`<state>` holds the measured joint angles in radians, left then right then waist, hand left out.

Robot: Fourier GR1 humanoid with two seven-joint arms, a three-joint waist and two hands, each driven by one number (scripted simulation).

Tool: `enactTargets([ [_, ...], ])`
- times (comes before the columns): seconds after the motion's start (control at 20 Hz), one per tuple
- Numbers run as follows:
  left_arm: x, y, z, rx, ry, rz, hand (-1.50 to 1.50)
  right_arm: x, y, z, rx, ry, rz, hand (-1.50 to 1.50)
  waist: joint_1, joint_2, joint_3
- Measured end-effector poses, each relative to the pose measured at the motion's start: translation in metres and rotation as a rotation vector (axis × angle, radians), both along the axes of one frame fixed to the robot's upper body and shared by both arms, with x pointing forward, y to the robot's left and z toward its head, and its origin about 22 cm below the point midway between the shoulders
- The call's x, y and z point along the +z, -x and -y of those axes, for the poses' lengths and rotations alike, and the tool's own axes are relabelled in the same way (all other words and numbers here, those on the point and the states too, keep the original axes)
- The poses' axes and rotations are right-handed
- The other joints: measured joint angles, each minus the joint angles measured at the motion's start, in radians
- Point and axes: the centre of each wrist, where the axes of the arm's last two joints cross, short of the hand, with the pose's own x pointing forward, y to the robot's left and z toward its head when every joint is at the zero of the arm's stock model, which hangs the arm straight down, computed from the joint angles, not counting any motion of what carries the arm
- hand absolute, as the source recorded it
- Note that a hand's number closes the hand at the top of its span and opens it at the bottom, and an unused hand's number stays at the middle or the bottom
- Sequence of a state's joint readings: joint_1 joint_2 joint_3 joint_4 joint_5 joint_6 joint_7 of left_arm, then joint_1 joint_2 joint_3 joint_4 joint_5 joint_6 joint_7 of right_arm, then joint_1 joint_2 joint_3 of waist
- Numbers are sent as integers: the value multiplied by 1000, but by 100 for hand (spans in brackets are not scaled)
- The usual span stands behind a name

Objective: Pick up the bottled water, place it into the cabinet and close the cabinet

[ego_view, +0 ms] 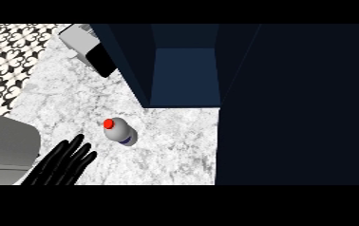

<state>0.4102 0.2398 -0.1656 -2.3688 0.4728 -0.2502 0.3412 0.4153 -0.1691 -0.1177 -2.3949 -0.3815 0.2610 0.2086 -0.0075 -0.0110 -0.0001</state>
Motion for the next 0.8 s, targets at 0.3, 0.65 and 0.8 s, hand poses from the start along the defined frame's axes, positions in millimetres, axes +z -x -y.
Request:
enactTargets([
  [0.3,0,-3,-21,62,-52,28,-150,-2,7,7,-3,10,-6,-150,-4,2,-1],
  [0.65,-16,-19,-43,72,-70,41,-150,-5,12,13,4,13,-2,-150,-13,6,-1],
  [0.8,-26,-27,-46,77,-86,41,-150,-5,14,17,3,21,-3,-150,-13,7,-1],
])
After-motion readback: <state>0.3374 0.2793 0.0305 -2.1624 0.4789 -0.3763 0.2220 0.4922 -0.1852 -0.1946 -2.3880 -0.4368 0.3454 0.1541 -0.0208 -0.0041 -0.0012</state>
